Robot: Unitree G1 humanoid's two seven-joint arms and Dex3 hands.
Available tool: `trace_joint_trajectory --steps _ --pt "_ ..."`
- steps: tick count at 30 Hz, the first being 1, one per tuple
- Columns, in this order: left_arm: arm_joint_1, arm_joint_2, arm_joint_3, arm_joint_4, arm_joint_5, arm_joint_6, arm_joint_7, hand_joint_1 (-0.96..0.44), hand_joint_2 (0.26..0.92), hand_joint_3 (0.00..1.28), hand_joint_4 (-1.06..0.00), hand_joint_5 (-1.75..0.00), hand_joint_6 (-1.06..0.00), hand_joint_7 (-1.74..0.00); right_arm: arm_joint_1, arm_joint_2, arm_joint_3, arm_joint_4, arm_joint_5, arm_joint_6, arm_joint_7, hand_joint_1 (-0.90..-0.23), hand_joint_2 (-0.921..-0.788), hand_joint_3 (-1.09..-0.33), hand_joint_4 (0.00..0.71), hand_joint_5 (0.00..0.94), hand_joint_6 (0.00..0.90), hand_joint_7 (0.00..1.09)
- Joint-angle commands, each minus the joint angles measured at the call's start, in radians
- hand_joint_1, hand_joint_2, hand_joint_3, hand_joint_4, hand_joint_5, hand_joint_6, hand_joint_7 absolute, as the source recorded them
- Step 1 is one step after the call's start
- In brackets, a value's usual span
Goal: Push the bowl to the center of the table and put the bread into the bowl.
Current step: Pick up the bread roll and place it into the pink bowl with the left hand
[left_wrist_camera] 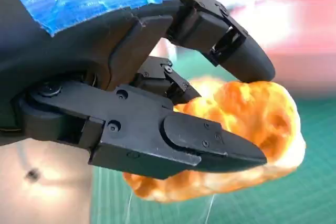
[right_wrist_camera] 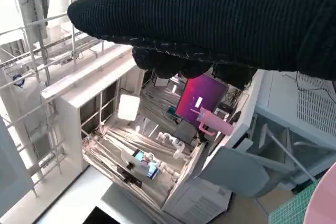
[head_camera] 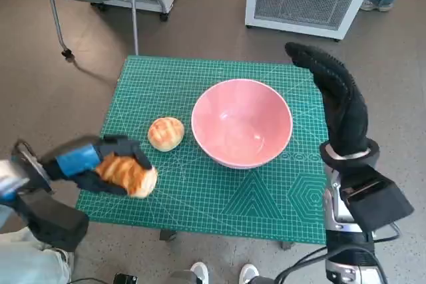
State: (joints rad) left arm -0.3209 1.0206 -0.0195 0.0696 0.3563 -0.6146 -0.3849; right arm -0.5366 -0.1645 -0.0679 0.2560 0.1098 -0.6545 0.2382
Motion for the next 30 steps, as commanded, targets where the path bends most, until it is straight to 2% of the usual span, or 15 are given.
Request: trace_joint_trajectory --steps 1,8,18,26,30 --pt "-0.088 -0.029 0.050 -0.095 -0.080 0.065 -0.023 0.00 0.920 0.07 -0.66 -1.17 -0.64 -1.18 0.016 -0.007 -0.003 0.022 0.012 0.002 0.016 -0.669 -0.921 -0.810 0.216 0.007 -0.001 0.67" --pt "-0.247 -0.139 0.030 -0.147 -0.076 0.134 0.001 0.00 0.921 0.08 -0.66 -1.17 -0.62 -1.20 0.007 -0.004 -0.002 0.041 0.015 -0.005 0.024 -0.670 -0.921 -0.807 0.217 0.007 -0.001 0.67" --pt "-0.495 -0.334 -0.119 -0.052 0.029 0.172 -0.003 0.00 0.921 0.10 -0.64 -1.19 -0.60 -1.22 0.015 -0.010 -0.002 0.035 0.020 -0.012 0.036 -0.670 -0.921 -0.805 0.218 0.008 -0.001 0.67" --pt "-0.645 -0.446 -0.268 0.129 0.224 0.096 0.052 0.00 0.920 0.06 -0.69 -1.14 -0.64 -1.17 0.026 -0.020 -0.012 0.040 0.036 -0.025 0.055 -0.667 -0.921 -0.806 0.217 0.007 -0.001 0.67" --pt "-0.703 -0.493 -0.330 0.272 0.304 0.030 0.121 0.00 0.921 0.05 -0.70 -1.12 -0.64 -1.18 0.031 -0.025 -0.017 0.038 0.034 -0.029 0.053 -0.661 -0.921 -0.807 0.215 0.006 -0.001 0.66"
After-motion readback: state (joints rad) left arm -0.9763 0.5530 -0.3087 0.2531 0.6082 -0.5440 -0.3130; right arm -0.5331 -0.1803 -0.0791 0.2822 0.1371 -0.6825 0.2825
